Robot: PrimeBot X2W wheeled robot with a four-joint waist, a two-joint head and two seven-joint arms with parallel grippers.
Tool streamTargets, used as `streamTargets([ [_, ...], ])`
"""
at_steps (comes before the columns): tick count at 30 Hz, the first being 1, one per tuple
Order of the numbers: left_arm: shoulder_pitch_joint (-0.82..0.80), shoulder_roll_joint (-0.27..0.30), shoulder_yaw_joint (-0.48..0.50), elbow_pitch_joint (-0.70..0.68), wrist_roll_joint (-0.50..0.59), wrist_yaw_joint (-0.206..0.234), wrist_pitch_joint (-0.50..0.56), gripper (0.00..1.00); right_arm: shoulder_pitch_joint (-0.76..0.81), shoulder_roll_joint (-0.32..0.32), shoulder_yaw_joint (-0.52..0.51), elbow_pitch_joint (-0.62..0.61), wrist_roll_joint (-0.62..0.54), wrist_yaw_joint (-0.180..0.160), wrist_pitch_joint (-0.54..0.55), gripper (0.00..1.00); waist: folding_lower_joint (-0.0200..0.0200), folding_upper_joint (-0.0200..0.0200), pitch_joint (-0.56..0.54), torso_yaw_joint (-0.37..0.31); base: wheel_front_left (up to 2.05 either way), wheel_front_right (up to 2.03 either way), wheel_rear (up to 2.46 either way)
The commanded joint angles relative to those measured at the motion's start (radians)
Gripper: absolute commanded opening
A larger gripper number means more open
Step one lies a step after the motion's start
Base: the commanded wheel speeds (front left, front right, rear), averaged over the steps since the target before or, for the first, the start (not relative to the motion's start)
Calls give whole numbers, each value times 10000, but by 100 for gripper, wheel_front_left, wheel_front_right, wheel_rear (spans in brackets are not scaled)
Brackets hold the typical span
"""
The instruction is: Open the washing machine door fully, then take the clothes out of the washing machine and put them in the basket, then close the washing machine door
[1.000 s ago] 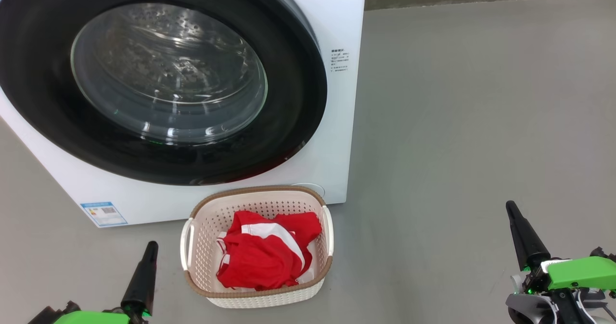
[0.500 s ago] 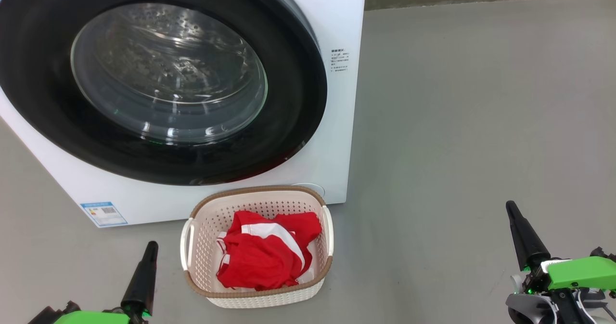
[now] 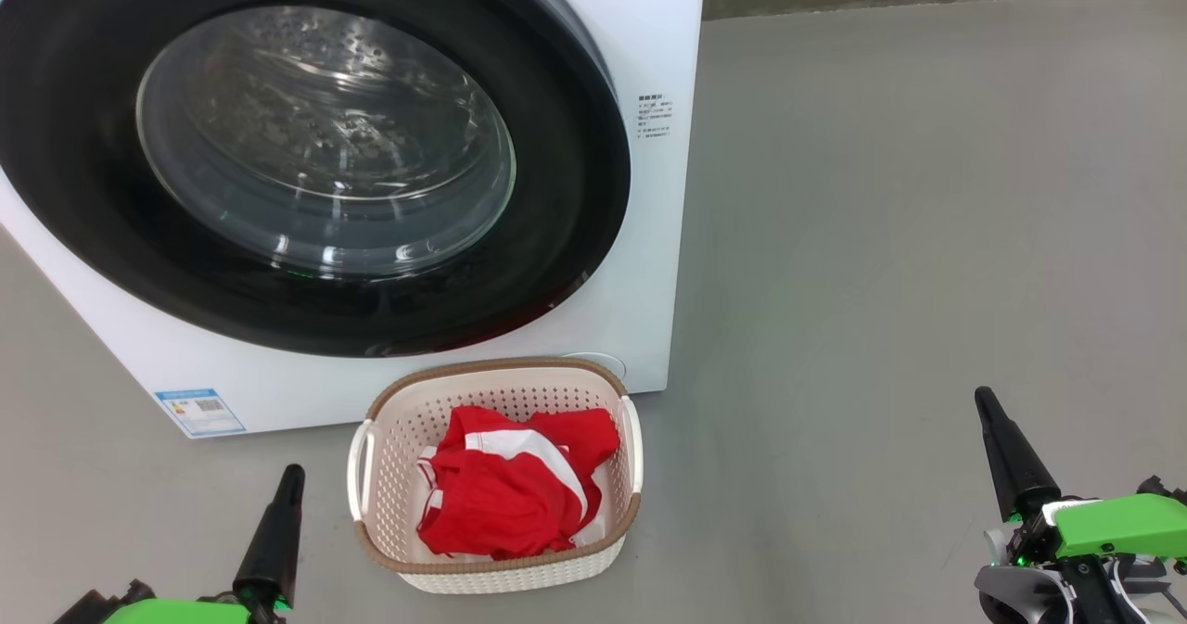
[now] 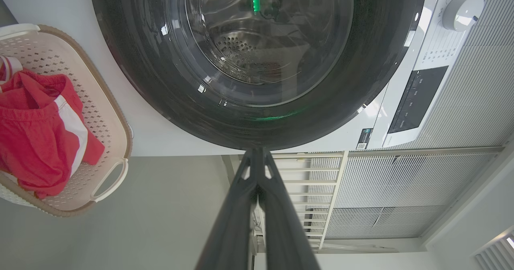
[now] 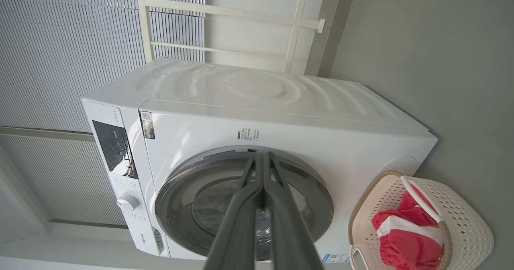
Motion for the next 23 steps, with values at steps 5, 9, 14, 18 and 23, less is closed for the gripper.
streamTargets([
  [5,-376,183,267,-211,-73,-71,59,0,-419,-122,167,-253,-5,4,69,0,0,0,0,0,0,0,0],
  [9,-376,183,267,-211,-73,-71,59,0,-419,-122,167,-253,-4,4,69,0,0,0,0,0,0,0,0],
  [14,-376,183,267,-211,-73,-71,59,0,-419,-122,167,-253,-4,4,69,0,0,0,0,0,0,0,0],
  [18,-376,183,267,-211,-73,-71,59,0,-419,-122,167,-253,-4,4,69,0,0,0,0,0,0,0,0],
  [23,-376,183,267,-211,-73,-71,58,0,-419,-122,167,-253,-4,4,69,0,0,0,0,0,0,0,0],
])
